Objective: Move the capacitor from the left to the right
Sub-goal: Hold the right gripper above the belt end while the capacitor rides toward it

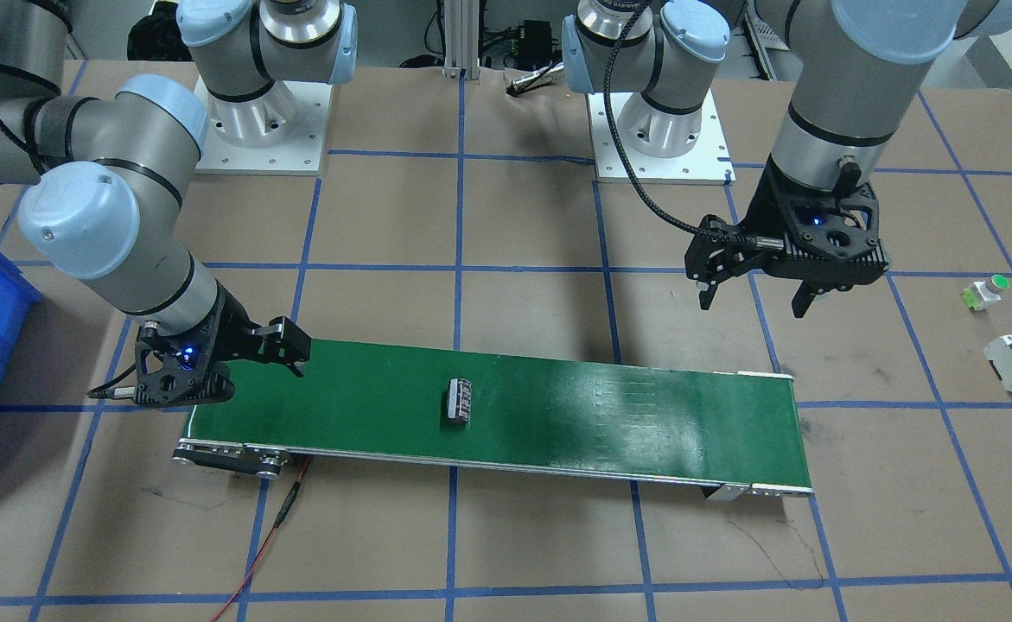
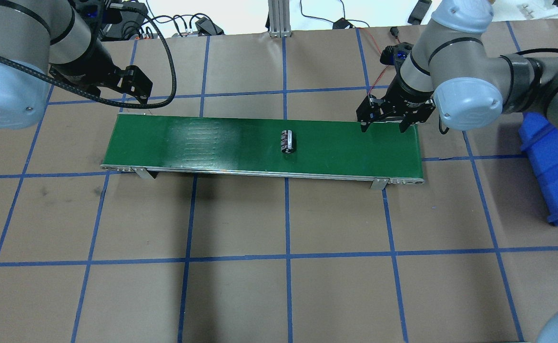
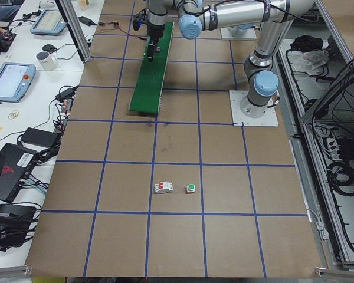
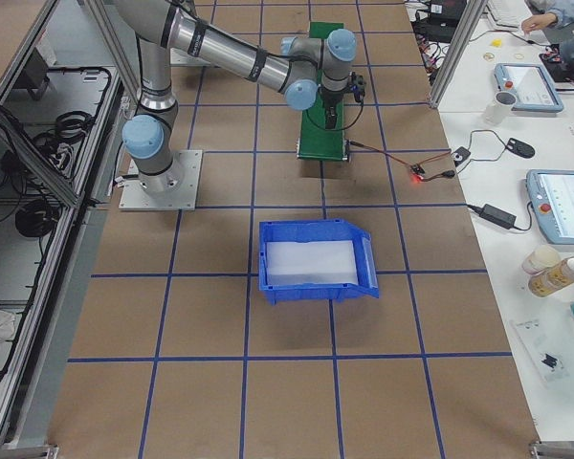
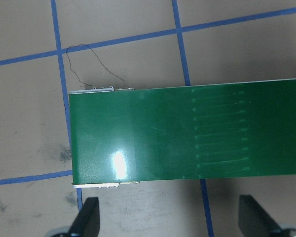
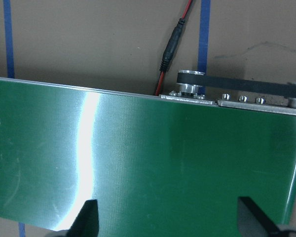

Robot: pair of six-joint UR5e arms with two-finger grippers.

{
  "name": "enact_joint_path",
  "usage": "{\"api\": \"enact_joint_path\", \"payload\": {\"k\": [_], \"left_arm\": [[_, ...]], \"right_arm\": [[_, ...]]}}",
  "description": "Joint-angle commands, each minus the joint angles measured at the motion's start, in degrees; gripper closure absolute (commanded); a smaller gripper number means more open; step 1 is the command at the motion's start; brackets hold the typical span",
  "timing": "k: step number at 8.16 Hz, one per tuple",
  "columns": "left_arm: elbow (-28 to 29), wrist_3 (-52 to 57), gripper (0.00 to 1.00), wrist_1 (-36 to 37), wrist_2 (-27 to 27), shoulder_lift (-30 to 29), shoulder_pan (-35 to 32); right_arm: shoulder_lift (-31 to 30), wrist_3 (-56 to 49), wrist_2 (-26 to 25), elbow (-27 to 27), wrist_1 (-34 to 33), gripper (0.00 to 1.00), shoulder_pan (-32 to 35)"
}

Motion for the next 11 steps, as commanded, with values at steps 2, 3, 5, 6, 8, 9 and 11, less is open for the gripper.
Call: {"api": "enact_joint_path", "payload": {"k": [2, 3, 5, 6, 8, 9, 11], "left_arm": [[-0.2, -0.1, 0.00, -0.2, 0.0, 0.2, -0.1], [-0.3, -0.1, 0.00, -0.4, -0.1, 0.4, -0.2], [-0.4, 0.1, 0.00, -0.5, 0.0, 0.6, -0.2], [-0.3, 0.1, 0.00, -0.4, 0.0, 0.6, -0.2], [-0.4, 0.1, 0.00, -0.5, 0.0, 0.9, -0.2], [-0.3, 0.2, 0.00, -0.5, -0.1, 0.9, -0.2], [-0.3, 0.2, 0.00, -0.5, 0.1, 0.9, -0.2]], "right_arm": [[-0.1, 0.9, 0.2, -0.2, -0.1, 0.00, 0.0], [0.1, 0.9, 0.3, -0.2, -0.3, 0.00, 0.1], [0.1, 0.8, 2.8, -0.2, -0.4, 0.00, 0.1], [0.3, 0.7, 3.0, -0.1, -0.3, 0.00, 0.1], [1.1, 0.4, 3.0, -0.1, -1.6, 0.00, 0.1], [1.5, 0.4, 4.6, 0.0, -2.1, 0.00, 0.2], [2.5, -0.6, 5.2, 0.5, -2.3, 0.00, 0.3]]}}
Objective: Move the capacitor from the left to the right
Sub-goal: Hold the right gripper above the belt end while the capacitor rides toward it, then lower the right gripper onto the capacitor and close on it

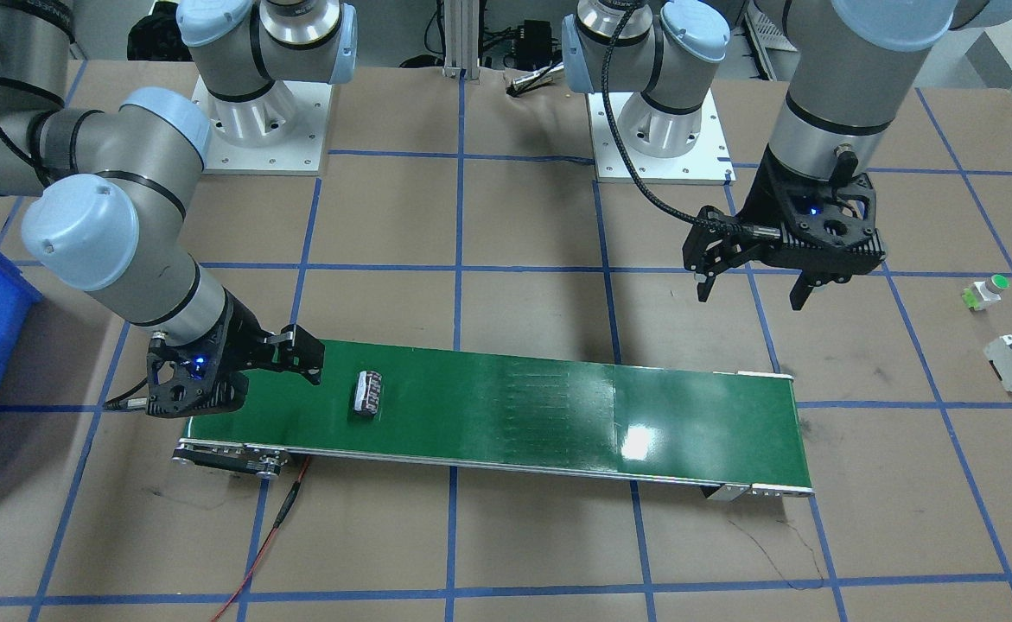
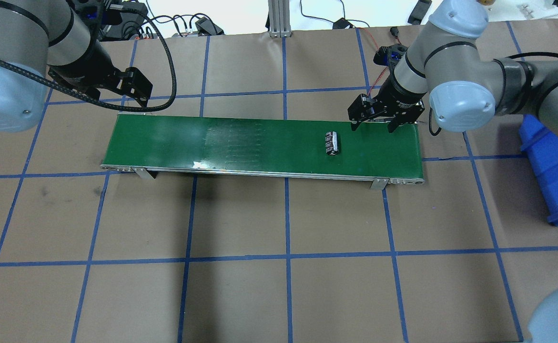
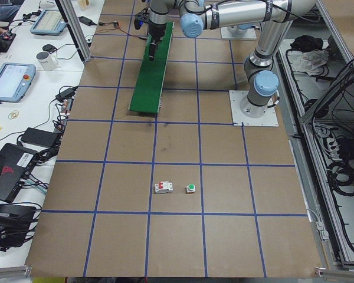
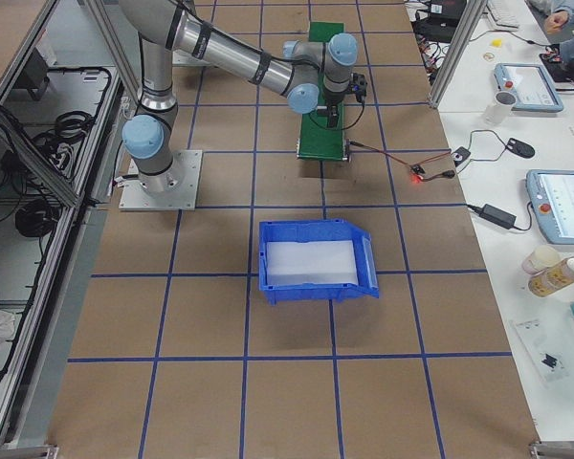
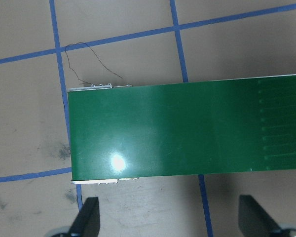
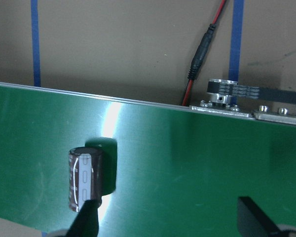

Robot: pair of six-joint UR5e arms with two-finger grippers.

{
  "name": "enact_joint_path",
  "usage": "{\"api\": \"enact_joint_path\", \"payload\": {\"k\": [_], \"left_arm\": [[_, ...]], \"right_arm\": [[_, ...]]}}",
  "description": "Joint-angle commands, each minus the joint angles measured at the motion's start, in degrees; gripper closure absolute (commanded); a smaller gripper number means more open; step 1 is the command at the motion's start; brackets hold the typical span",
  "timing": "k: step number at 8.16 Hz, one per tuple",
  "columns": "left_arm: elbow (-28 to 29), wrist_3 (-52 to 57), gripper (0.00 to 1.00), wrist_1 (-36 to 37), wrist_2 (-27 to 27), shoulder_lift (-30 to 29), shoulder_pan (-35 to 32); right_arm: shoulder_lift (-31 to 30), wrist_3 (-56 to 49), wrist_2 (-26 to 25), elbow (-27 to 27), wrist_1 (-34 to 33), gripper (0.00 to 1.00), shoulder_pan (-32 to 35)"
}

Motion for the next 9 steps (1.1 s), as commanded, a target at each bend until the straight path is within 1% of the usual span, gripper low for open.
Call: {"api": "enact_joint_path", "payload": {"k": [1, 4, 6, 7, 8, 9], "left_arm": [[0.0, 0.0, 0.00, 0.0, 0.0, 0.0, 0.0], [0.0, -0.1, 0.00, -0.1, 0.1, -0.3, 0.0], [0.1, 0.2, 0.00, -0.7, 0.1, -0.1, 0.1], [0.0, 0.3, 0.00, -0.7, 0.1, 0.1, 0.1], [0.0, 0.3, 0.00, -0.7, 0.1, 0.1, 0.1], [0.0, 0.4, 0.00, -0.6, 0.1, -0.1, 0.1]], "right_arm": [[1.9, -0.7, 0.6, 0.2, -0.4, 0.00, 0.1], [3.1, 0.0, 0.2, -0.4, -0.2, 0.00, 0.1], [3.7, -0.2, -1.2, -0.3, -0.3, 0.01, 0.1], [3.8, -0.8, -6.3, -0.3, 0.0, 0.12, 0.1], [4.2, -1.7, -7.7, -0.3, 0.2, 0.23, 0.1], [4.3, -1.7, -7.9, -0.3, 0.3, 0.34, 0.1]]}}
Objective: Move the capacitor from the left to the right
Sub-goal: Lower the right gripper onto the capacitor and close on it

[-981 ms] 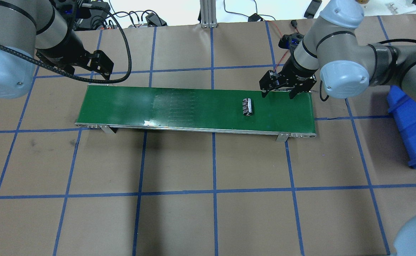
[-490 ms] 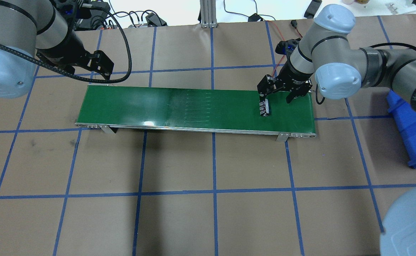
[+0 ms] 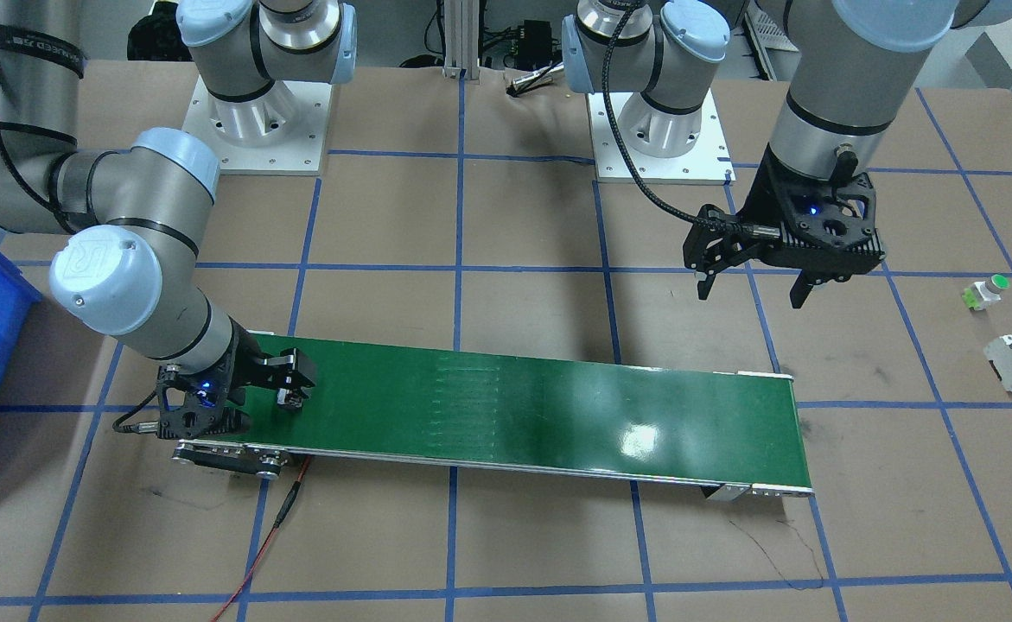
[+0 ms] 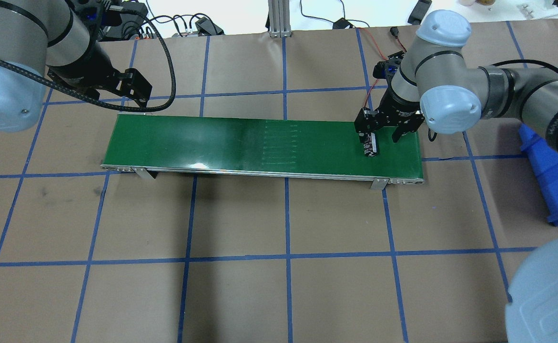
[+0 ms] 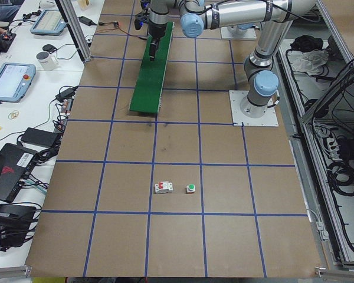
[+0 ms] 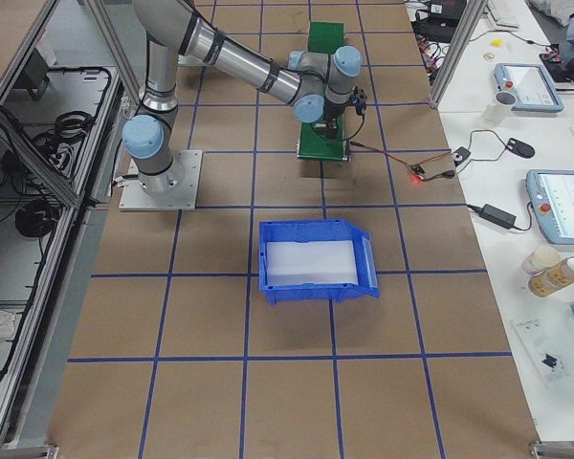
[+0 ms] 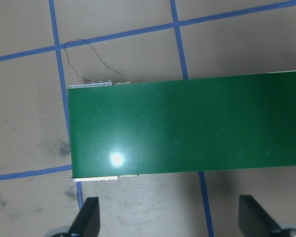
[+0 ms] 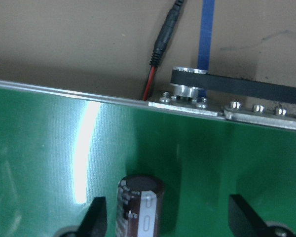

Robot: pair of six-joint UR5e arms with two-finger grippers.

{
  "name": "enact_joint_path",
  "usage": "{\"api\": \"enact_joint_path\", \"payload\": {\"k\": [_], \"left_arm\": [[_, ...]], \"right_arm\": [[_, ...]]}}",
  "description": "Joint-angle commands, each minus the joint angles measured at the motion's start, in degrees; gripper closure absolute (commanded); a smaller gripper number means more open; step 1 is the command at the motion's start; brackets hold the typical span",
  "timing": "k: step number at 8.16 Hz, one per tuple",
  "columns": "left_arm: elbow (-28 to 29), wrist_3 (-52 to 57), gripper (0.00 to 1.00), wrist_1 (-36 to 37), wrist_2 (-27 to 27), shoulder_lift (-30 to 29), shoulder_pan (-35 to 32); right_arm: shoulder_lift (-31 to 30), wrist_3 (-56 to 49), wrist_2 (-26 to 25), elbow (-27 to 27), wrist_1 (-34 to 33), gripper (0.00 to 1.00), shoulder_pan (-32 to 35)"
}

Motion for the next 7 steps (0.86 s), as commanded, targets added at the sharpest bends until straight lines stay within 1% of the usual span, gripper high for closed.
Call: {"api": "enact_joint_path", "payload": {"k": [1, 3, 4, 5, 6, 7], "left_arm": [[0.0, 0.0, 0.00, 0.1, 0.0, -0.1, 0.0], [0.0, 0.1, 0.00, 0.1, 0.0, -0.1, 0.0], [0.0, 0.1, 0.00, 0.1, 0.0, -0.1, 0.0], [0.0, 0.1, 0.00, 0.1, 0.0, -0.1, 0.0], [0.0, 0.1, 0.00, 0.1, 0.0, -0.1, 0.0], [0.0, 0.1, 0.00, 0.1, -0.1, 0.0, 0.0]], "right_arm": [[0.7, -1.4, -3.4, -0.1, 2.2, 0.48, 0.0], [0.6, -4.8, -7.9, -0.6, 2.7, 0.66, -0.1], [0.3, -5.0, -10.5, -1.9, 3.6, 0.73, -0.4], [0.1, -4.9, -11.0, -3.8, 5.8, 0.90, -0.7], [-0.4, -5.1, -11.2, -6.6, 8.7, 1.00, -2.9], [-1.3, -8.2, -11.9, -9.6, 11.4, 1.00, -7.3]]}}
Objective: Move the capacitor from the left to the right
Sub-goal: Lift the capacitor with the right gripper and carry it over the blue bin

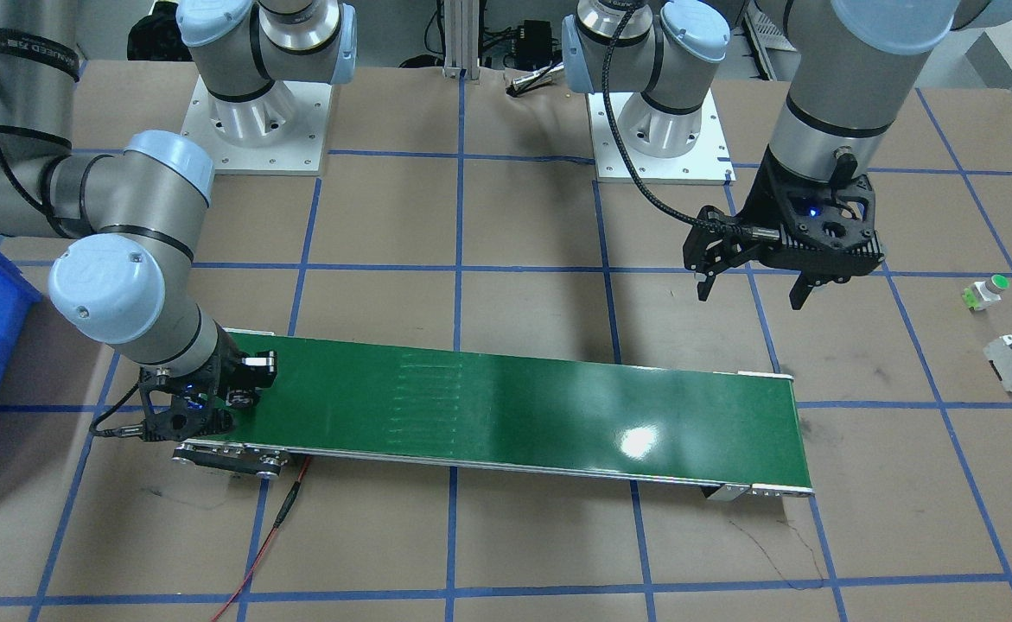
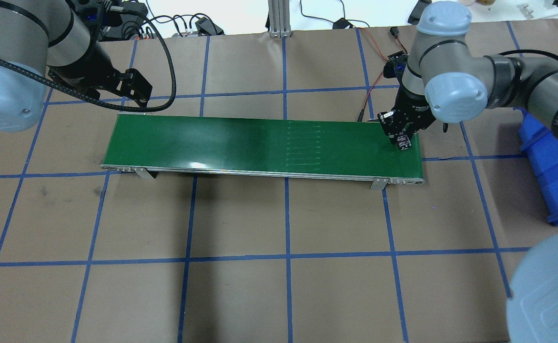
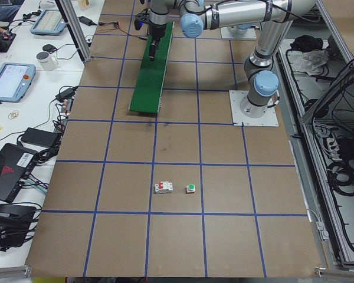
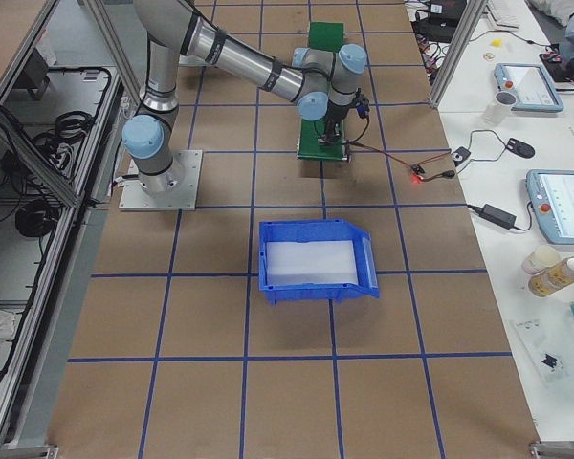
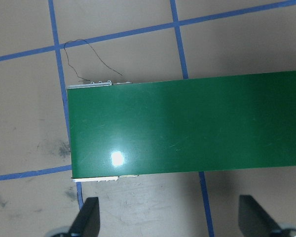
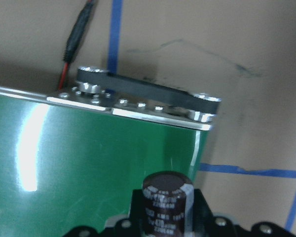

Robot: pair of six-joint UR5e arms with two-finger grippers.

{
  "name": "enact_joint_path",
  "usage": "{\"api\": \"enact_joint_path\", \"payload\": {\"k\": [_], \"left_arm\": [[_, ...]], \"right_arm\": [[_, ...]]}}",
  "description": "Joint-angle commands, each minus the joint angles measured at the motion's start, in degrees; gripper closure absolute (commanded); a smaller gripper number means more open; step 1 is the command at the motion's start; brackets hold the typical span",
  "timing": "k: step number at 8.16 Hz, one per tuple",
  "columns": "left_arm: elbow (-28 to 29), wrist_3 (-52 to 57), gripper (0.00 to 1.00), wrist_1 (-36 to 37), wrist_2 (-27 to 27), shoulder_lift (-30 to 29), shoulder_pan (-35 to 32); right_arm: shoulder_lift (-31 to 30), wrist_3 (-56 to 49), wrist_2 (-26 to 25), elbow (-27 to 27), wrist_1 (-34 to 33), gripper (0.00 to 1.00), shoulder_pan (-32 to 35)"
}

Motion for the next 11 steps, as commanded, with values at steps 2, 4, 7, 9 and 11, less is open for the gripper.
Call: {"api": "enact_joint_path", "payload": {"k": [2, 4, 7, 9, 11], "left_arm": [[0.0, 0.0, 0.00, 0.0, 0.0, 0.1, 0.0], [0.0, 0.0, 0.00, 0.0, 0.0, 0.2, 0.0], [0.0, 0.0, 0.00, -0.1, 0.0, 0.3, 0.0], [0.0, 0.0, 0.00, 0.0, 0.0, 0.2, 0.0], [-0.1, 0.0, 0.00, 0.0, -0.1, 0.2, -0.1]], "right_arm": [[-4.0, -13.0, -6.2, -6.7, 6.0, 1.00, -16.2], [-3.7, -26.7, -8.3, -6.8, 3.2, 1.00, -26.1], [0.6, -39.8, -7.5, -6.0, -1.5, 1.00, -34.6], [5.9, -45.0, -3.7, -5.5, -7.0, 1.00, -37.8], [6.6, -45.0, -3.2, -3.4, -7.7, 1.00, -38.3]]}}
